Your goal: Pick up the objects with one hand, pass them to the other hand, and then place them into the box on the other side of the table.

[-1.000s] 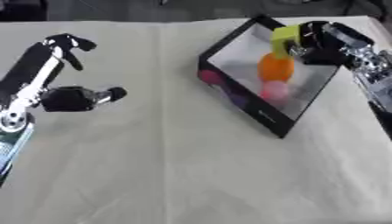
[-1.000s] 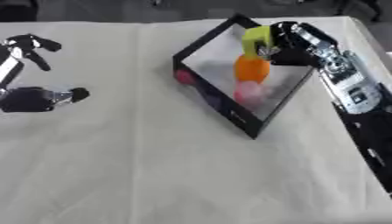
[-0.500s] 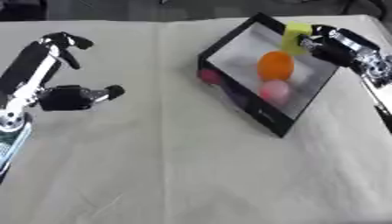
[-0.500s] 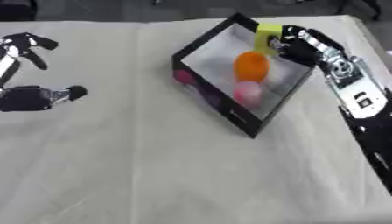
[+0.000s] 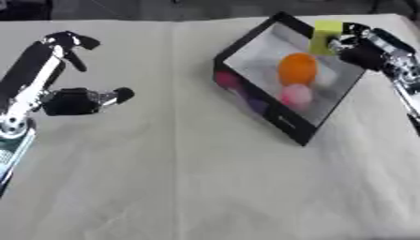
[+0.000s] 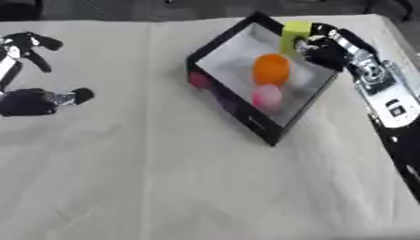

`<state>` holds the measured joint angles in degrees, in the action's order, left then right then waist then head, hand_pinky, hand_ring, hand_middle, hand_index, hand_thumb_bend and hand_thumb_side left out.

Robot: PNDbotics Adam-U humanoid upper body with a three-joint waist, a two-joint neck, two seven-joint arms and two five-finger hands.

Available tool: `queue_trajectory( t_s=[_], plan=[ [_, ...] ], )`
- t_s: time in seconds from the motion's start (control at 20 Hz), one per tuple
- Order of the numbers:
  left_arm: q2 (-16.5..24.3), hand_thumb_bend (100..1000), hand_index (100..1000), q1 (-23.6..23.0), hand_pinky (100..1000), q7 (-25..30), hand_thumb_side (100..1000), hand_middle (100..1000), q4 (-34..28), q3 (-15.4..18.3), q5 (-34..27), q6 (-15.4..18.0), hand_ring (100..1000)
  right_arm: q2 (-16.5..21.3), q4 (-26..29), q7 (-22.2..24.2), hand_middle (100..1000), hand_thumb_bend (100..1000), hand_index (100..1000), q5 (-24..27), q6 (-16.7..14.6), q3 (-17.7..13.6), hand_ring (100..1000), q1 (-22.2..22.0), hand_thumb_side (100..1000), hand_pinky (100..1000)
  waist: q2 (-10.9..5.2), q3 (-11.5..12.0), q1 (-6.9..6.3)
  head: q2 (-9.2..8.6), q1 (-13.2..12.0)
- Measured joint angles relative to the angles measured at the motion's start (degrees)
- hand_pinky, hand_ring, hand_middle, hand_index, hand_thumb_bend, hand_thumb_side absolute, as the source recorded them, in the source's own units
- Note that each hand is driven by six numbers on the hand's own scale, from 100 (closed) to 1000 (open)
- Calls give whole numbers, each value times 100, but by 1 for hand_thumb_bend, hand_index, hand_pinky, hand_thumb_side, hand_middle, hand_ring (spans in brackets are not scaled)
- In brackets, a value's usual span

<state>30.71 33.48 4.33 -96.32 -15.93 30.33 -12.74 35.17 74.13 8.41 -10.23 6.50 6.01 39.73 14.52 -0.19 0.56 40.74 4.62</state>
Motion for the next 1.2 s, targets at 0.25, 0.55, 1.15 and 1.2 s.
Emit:
queue_trajectory(
  t_s=[0.25,0.55,1.15,1.2],
  plan=[
    [0,755,817,-17,796,-1,546,724,0,3,0,-1,546,2,37,150,906,380,927,43,10,-3,875,-19,100,909,0,0,0,0,-1],
    [0,753,817,-22,795,1,546,724,0,4,0,-2,543,17,37,187,899,398,918,42,40,-34,874,-22,100,909,0,0,0,0,-3],
    [-1,756,815,-28,794,3,549,716,0,18,-3,-2,538,46,35,195,998,372,929,13,21,-35,970,17,100,966,0,-5,0,0,-3],
    [-1,757,815,-28,794,3,550,716,0,18,-4,-1,538,46,36,205,1000,356,931,15,-17,-35,976,17,100,971,0,-6,0,0,-3]
  ],
)
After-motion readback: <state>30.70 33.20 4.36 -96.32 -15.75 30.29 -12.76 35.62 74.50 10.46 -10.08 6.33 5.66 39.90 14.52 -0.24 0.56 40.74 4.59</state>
